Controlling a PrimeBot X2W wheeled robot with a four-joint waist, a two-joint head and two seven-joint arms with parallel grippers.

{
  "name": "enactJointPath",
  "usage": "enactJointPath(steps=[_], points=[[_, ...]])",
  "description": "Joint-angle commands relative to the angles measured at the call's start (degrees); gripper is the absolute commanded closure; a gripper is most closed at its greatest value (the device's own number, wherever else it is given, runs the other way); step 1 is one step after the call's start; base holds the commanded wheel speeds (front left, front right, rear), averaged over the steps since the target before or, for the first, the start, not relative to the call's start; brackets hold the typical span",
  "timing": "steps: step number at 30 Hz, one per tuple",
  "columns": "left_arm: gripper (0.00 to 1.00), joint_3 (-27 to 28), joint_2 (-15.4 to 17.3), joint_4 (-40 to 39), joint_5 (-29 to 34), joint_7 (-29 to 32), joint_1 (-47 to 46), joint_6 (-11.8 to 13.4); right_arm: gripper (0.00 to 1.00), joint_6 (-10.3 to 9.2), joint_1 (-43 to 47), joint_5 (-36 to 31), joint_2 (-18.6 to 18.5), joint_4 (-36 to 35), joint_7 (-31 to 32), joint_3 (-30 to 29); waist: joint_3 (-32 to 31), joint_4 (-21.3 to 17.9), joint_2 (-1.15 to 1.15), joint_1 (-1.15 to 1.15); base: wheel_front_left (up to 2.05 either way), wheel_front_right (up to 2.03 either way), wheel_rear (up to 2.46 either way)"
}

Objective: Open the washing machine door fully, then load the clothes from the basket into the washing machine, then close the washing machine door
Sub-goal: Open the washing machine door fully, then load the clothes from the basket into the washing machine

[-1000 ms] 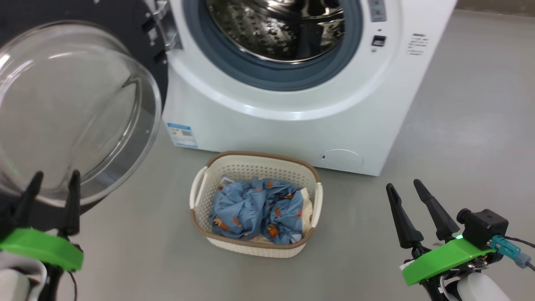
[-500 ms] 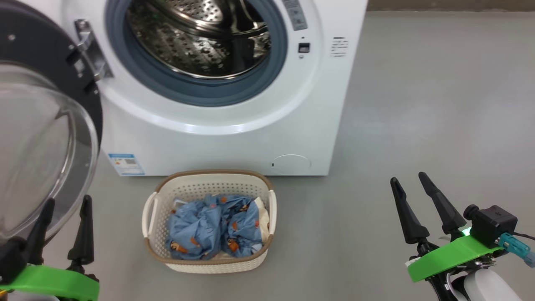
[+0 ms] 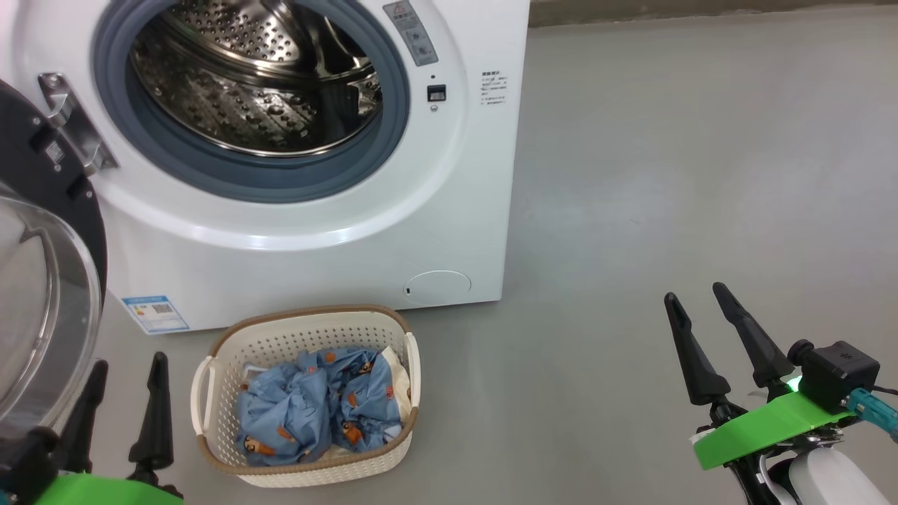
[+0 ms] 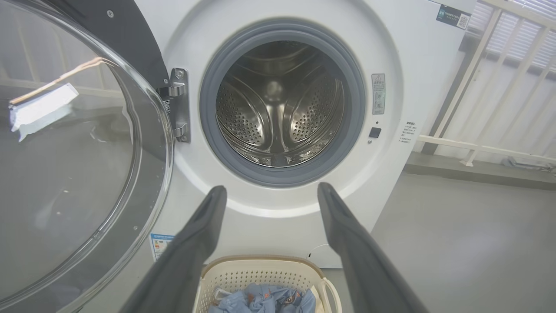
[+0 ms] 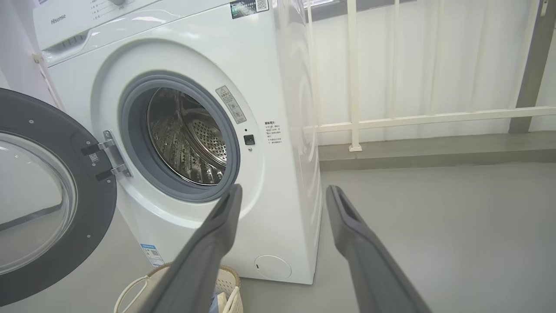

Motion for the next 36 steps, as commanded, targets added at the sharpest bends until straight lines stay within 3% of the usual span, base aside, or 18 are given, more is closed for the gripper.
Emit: enactJointPath(steps=[1, 36], points=[[0.00, 2.6, 1.6, -1.6, -0.1, -0.4, -0.9, -0.2, 0.00, 0.32, -0.2, -0.5, -1.1, -1.7, -0.7, 0.4, -0.4, -0.4, 0.00, 0.00, 0.00, 0.00, 0.00], [0.00, 5.2, -1.6, -0.5, 4.9, -0.4, -0.3, -3.2, 0.00, 0.32, 0.0, -0.6, -1.0, -1.5, -0.7, -0.8, -0.2, 0.5, 0.00, 0.00, 0.00, 0.00, 0.00]])
